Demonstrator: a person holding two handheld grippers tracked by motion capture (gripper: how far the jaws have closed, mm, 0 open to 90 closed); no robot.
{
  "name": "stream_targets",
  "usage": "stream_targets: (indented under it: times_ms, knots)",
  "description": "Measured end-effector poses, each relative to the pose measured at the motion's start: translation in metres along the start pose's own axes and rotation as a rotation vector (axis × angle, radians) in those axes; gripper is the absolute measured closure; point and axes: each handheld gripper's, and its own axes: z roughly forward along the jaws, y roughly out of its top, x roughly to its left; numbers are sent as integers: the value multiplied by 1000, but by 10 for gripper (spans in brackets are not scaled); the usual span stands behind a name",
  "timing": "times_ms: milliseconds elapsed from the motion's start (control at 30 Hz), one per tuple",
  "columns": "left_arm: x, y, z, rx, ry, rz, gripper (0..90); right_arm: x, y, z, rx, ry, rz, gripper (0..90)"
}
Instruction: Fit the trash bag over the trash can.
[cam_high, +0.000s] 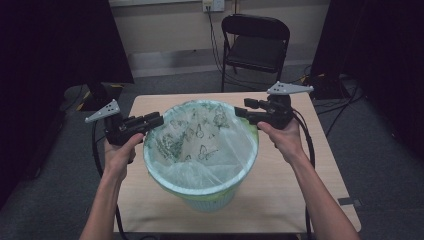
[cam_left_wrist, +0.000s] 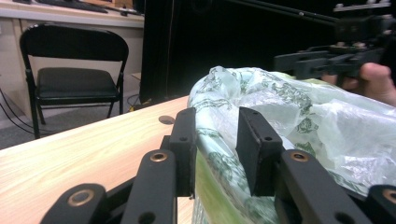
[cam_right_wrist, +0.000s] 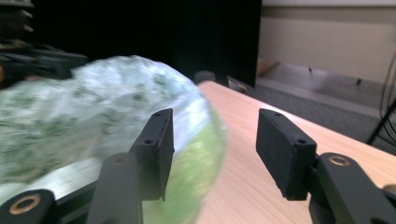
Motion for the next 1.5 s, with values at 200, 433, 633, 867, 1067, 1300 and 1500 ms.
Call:
stream_targets:
  times_ms: [200, 433, 633, 867, 1067, 1300, 1500]
  knots:
    - [-9, -4, -16, -5, 13, 10, 686, 14, -9, -12, 31, -2, -29, 443]
    - [-8, -3, -11, -1, 6, 8, 620, 10, -6, -8, 24, -12, -47, 779]
    - [-11, -2, -1, 7, 6, 37, 632, -5, -6, -9, -25, -18, 10, 862]
    - [-13, -2, -3, 6, 10, 44, 641, -19, -27, -6, -21, -34, 68, 869]
    - [-11, -3, -2, -5, -17, 27, 543, -19, -47, 4, 17, -5, 77, 872]
    - [-9, 3, -1, -11, 4, 29, 510, -16, -65, 16, 46, 21, 74, 823]
    - [-6, 2, 5, 0, -7, 16, 619, -21, -57, 9, 41, -66, 59, 561]
